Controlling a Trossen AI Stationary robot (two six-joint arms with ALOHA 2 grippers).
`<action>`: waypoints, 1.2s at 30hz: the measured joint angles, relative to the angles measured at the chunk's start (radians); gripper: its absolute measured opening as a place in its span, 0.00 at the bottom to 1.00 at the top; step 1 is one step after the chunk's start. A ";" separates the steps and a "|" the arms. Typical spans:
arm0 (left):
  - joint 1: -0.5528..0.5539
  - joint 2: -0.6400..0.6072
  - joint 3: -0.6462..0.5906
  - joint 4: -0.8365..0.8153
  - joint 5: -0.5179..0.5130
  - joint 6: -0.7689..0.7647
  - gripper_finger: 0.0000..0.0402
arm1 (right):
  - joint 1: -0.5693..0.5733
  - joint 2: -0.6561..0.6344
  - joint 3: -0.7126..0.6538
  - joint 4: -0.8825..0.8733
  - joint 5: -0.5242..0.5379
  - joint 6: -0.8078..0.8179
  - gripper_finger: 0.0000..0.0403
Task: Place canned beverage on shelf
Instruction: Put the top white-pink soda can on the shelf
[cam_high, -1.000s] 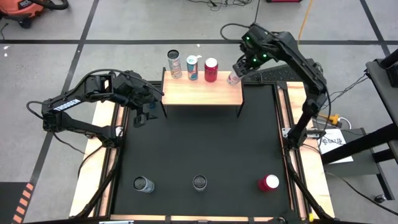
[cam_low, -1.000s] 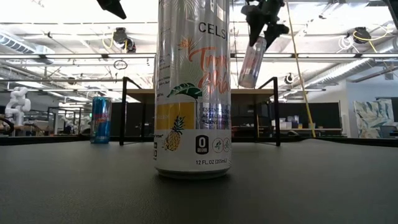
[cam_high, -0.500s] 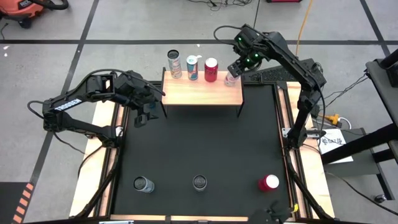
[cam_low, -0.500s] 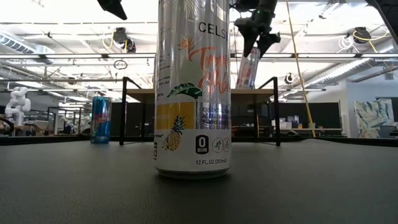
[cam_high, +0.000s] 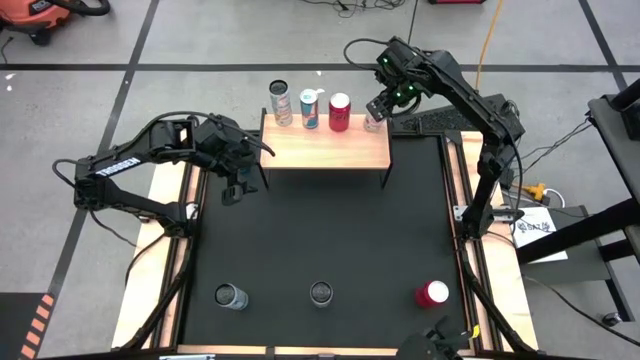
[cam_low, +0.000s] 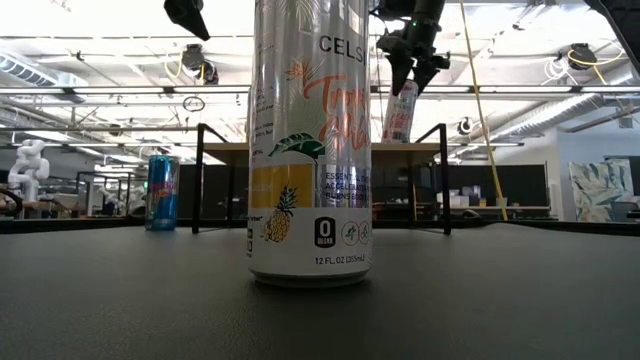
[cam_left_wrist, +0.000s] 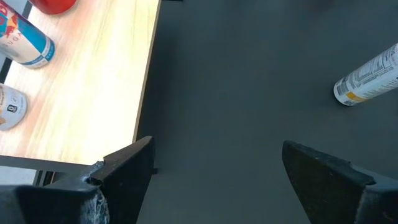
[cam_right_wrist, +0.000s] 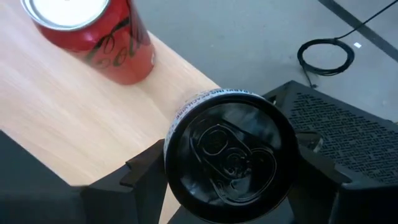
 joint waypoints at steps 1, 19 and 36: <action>0.000 0.001 0.000 0.000 0.000 0.009 0.87 | 0.000 0.000 0.000 0.003 0.001 0.000 0.60; 0.000 0.002 0.000 0.000 0.000 0.042 0.87 | 0.000 0.000 0.000 -0.007 -0.003 0.000 0.61; 0.000 0.002 0.000 0.000 0.000 0.043 0.87 | 0.000 -0.003 -0.001 0.011 -0.003 -0.029 0.77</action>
